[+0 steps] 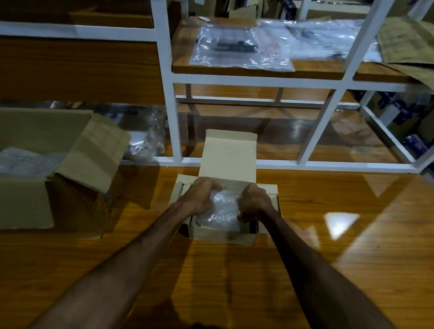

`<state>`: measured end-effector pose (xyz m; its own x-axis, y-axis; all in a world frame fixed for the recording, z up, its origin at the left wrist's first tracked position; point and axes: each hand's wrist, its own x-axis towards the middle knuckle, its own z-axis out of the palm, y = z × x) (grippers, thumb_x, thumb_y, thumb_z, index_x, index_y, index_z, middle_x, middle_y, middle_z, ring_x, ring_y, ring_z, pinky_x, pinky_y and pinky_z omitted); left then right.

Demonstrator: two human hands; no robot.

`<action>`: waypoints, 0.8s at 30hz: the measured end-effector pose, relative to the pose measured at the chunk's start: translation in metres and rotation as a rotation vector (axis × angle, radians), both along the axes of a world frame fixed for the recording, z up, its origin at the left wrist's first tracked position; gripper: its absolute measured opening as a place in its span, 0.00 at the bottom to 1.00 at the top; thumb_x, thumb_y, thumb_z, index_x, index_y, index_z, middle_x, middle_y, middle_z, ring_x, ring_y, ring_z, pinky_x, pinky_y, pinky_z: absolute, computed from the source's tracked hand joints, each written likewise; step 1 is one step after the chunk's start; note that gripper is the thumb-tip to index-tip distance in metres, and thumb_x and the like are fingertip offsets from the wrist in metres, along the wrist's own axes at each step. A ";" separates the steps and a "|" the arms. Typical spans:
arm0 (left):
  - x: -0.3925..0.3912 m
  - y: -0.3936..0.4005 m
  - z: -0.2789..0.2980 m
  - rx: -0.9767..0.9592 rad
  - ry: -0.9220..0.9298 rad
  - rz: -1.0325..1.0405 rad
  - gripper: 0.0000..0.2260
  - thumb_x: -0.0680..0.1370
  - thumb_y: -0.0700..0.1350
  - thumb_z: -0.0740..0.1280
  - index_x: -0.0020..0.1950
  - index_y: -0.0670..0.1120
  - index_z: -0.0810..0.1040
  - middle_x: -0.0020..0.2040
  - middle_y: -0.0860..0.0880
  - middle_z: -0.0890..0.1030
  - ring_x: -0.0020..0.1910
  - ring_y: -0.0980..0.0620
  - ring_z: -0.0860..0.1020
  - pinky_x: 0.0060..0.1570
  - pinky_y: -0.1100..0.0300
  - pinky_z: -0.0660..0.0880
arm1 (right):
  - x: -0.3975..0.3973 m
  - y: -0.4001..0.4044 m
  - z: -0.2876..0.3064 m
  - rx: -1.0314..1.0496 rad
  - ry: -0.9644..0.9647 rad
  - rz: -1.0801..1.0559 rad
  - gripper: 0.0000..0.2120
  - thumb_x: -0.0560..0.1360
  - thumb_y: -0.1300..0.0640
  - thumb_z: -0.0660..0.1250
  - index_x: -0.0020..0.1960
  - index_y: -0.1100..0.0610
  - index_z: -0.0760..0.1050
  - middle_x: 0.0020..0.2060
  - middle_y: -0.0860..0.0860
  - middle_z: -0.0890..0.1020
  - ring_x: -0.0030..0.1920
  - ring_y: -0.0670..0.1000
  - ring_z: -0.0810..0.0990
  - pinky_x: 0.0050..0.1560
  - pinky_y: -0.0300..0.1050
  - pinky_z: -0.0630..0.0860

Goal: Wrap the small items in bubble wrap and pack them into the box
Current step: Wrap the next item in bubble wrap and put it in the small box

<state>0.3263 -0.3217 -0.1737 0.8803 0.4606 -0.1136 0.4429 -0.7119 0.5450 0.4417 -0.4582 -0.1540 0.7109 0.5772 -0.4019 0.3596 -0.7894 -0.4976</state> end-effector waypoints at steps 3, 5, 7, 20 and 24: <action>0.002 0.000 0.000 0.019 0.042 -0.029 0.25 0.76 0.33 0.74 0.72 0.46 0.78 0.73 0.47 0.76 0.73 0.47 0.72 0.71 0.53 0.73 | 0.002 -0.002 0.000 -0.039 -0.026 0.056 0.15 0.75 0.60 0.77 0.57 0.60 0.75 0.42 0.51 0.80 0.37 0.45 0.81 0.26 0.33 0.73; 0.003 0.000 0.005 0.075 0.096 -0.095 0.28 0.76 0.33 0.74 0.75 0.46 0.75 0.76 0.46 0.74 0.75 0.46 0.71 0.72 0.52 0.73 | 0.002 -0.002 0.000 -0.097 -0.059 0.104 0.17 0.74 0.60 0.77 0.58 0.61 0.74 0.47 0.53 0.81 0.44 0.49 0.83 0.38 0.39 0.82; 0.002 0.001 0.009 0.090 0.151 -0.151 0.34 0.75 0.31 0.74 0.78 0.48 0.71 0.78 0.46 0.72 0.77 0.45 0.69 0.72 0.51 0.73 | 0.003 -0.002 -0.002 -0.121 -0.065 0.127 0.16 0.75 0.60 0.76 0.60 0.62 0.74 0.48 0.54 0.81 0.46 0.51 0.84 0.45 0.41 0.83; -0.012 -0.009 0.014 0.090 0.066 -0.216 0.39 0.75 0.51 0.78 0.80 0.59 0.58 0.71 0.47 0.76 0.61 0.48 0.80 0.51 0.49 0.85 | 0.011 -0.008 -0.001 -0.135 -0.060 0.217 0.15 0.79 0.60 0.72 0.64 0.61 0.76 0.55 0.58 0.83 0.46 0.52 0.87 0.48 0.48 0.87; -0.016 -0.014 0.016 0.101 0.018 -0.210 0.40 0.70 0.51 0.82 0.76 0.55 0.65 0.68 0.48 0.78 0.64 0.46 0.80 0.54 0.47 0.84 | 0.010 -0.009 -0.001 -0.140 -0.093 0.288 0.16 0.79 0.61 0.73 0.65 0.63 0.77 0.57 0.59 0.83 0.51 0.54 0.86 0.54 0.52 0.85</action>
<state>0.3102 -0.3360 -0.1576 0.9563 0.2775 -0.0926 0.2883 -0.8399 0.4598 0.4518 -0.4674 -0.1546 0.5641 0.7035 -0.4323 0.6164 -0.7071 -0.3464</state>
